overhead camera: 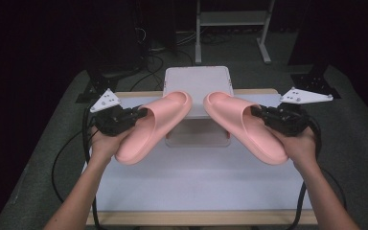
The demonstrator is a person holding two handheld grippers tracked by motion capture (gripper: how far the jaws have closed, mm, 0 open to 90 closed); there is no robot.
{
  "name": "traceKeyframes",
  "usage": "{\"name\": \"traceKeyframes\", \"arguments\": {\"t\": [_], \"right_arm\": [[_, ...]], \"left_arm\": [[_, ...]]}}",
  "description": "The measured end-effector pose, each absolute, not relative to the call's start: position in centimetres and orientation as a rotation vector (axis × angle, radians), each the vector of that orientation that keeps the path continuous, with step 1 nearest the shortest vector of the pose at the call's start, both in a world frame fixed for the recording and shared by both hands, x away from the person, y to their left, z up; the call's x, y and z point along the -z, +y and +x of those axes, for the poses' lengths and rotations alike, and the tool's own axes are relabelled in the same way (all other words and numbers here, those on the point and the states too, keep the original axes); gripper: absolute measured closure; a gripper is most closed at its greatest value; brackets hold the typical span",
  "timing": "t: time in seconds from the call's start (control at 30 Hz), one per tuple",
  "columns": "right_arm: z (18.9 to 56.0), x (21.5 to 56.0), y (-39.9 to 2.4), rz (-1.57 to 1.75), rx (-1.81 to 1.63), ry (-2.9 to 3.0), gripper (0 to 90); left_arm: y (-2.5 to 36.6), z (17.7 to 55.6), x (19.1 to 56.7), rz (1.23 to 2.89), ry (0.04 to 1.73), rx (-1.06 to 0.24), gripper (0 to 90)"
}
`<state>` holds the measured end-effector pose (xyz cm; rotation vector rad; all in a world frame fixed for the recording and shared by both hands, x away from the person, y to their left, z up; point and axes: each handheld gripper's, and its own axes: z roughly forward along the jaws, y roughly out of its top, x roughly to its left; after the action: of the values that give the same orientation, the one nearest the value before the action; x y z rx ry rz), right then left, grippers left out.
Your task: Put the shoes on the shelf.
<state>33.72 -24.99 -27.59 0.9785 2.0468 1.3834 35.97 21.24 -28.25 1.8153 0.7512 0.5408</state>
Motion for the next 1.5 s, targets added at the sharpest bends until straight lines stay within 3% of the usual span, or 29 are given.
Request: {"name": "traceKeyframes", "arguments": {"t": [1.5], "right_arm": [[42.7,25.9,-22.8,1.037,-1.282,2.061,82.9]], "left_arm": [[19.6,44.8,26.6,1.858,0.832,-0.543,81.4]]}}
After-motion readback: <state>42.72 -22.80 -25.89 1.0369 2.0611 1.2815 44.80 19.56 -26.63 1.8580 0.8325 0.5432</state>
